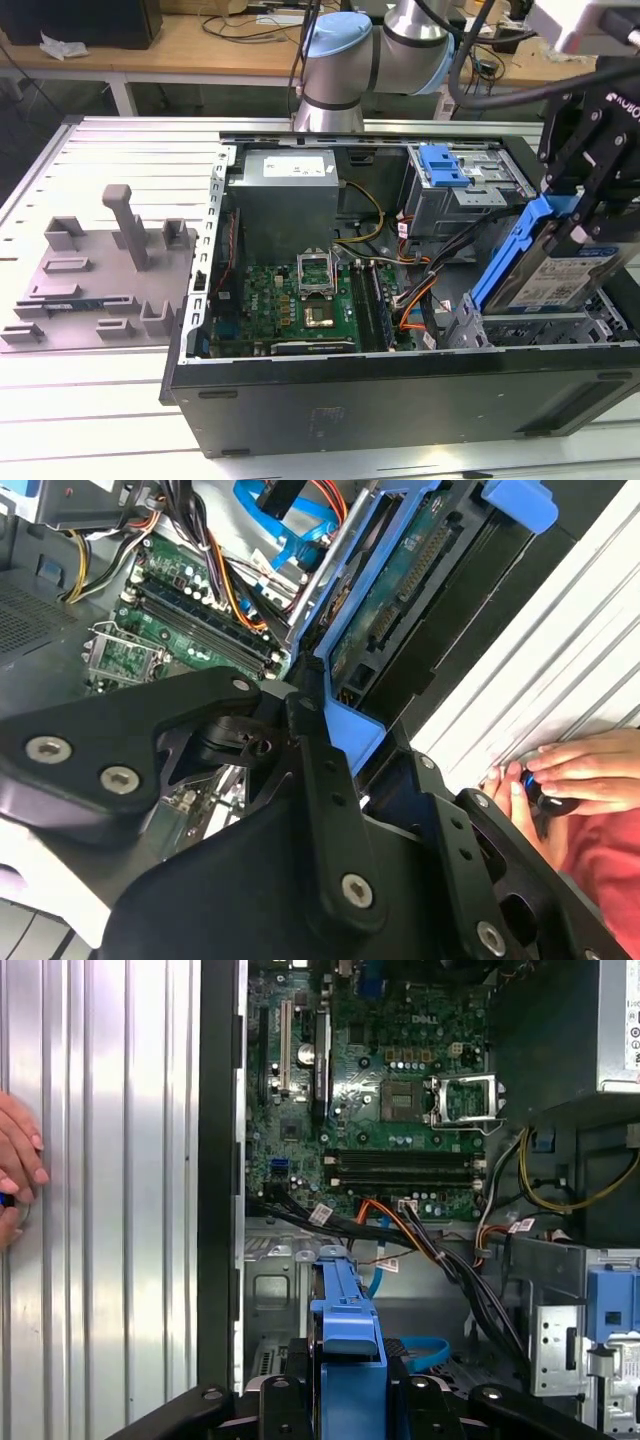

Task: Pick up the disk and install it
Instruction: 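Insert the disk into the insertion slot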

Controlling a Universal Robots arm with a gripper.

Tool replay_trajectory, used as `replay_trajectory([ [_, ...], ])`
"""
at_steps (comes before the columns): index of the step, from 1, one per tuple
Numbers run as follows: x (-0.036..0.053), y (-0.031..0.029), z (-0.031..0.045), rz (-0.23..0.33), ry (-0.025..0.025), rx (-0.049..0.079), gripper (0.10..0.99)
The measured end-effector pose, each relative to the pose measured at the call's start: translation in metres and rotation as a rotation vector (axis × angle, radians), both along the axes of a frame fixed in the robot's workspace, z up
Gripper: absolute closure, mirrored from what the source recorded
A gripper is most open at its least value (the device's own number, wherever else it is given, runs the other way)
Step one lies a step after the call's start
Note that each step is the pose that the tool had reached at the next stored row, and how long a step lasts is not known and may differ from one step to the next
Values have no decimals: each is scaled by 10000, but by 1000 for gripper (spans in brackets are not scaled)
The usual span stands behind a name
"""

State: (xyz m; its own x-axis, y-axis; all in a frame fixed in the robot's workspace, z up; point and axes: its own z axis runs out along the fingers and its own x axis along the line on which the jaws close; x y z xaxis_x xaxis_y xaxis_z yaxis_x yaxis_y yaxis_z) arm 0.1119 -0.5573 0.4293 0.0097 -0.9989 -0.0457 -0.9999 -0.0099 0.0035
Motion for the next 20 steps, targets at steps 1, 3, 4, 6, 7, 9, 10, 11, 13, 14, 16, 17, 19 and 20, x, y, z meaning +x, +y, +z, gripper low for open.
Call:
replay_trajectory([
  [1, 0, -1, -35, 0, 0, -1, 722],
  [3, 0, -2, -80, 0, 0, -2, 722],
  [4, 0, -2, -114, 1, 0, -1, 722],
  [6, 0, -3, -157, 1, 0, -1, 722],
  [7, 0, -4, -183, 1, 0, -3, 722],
  [9, 0, -4, -227, 1, 0, -2, 722],
  [10, 0, -4, -239, 1, 0, -1, 722],
  [11, 0, -4, -251, 2, -1, -4, 710],
  [13, 0, -4, -259, 3, 0, -3, 651],
  [14, -1, -4, -259, 2, -1, -4, 592],
  [16, -2, -4, -260, 4, 0, -1, 529],
  [17, -1, -4, -260, 6, 0, -2, 463],
  [19, -1, -4, -260, 9, 0, -1, 463],
  [20, -1, -4, -260, 10, 0, -2, 463],
])
